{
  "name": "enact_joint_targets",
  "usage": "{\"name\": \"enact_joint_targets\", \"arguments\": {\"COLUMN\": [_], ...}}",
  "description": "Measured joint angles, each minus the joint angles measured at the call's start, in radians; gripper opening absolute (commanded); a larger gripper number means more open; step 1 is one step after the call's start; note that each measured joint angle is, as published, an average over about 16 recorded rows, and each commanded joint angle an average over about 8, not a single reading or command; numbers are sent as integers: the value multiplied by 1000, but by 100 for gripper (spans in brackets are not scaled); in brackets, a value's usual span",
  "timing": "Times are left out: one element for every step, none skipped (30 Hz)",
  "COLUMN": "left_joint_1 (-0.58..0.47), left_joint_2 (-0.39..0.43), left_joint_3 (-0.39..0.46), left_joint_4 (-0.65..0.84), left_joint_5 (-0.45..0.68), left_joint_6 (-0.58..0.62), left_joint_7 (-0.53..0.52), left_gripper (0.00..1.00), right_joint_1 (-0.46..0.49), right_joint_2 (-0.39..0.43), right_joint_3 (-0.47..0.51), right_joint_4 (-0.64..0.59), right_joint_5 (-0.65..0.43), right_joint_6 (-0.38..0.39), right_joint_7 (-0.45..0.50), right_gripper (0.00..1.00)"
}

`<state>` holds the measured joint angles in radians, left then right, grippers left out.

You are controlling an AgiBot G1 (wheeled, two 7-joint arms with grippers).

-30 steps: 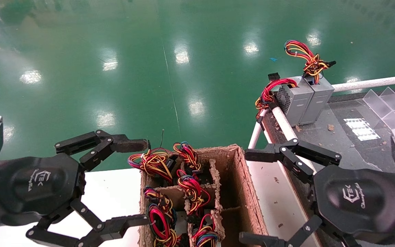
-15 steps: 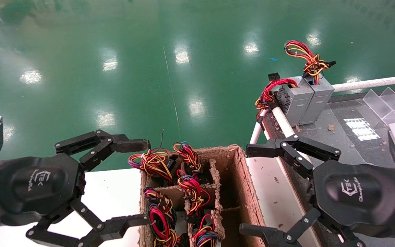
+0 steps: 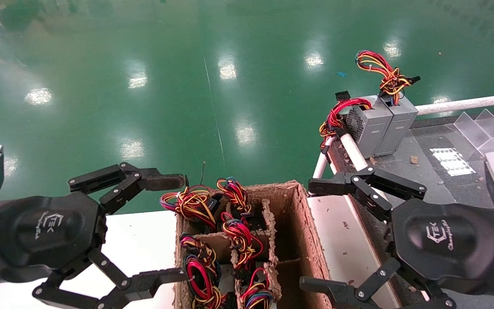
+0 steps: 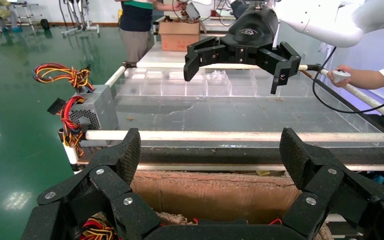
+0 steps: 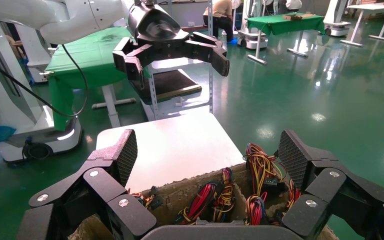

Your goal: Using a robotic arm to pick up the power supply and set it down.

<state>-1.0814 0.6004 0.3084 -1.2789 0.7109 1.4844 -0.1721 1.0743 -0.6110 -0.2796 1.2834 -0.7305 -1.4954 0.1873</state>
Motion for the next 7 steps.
{"name": "enact_joint_targets", "arguments": {"left_joint_1": [0, 0, 0, 0, 0, 0, 0], "left_joint_2": [0, 0, 0, 0, 0, 0, 0], "left_joint_3": [0, 0, 0, 0, 0, 0, 0], "left_joint_4": [0, 0, 0, 0, 0, 0, 0], "left_joint_5": [0, 0, 0, 0, 0, 0, 0], "left_joint_6": [0, 0, 0, 0, 0, 0, 0], "left_joint_7": [0, 0, 0, 0, 0, 0, 0], "left_gripper": [100, 100, 100, 100, 100, 100, 100], "right_joint_1": [0, 0, 0, 0, 0, 0, 0], "right_joint_2": [0, 0, 0, 0, 0, 0, 0], "right_joint_3": [0, 0, 0, 0, 0, 0, 0], "right_joint_4": [0, 0, 0, 0, 0, 0, 0], "right_joint_5": [0, 0, 0, 0, 0, 0, 0], "right_joint_6": [0, 0, 0, 0, 0, 0, 0], "right_joint_7": [0, 0, 0, 0, 0, 0, 0], "right_gripper": [100, 100, 100, 100, 100, 100, 100]}}
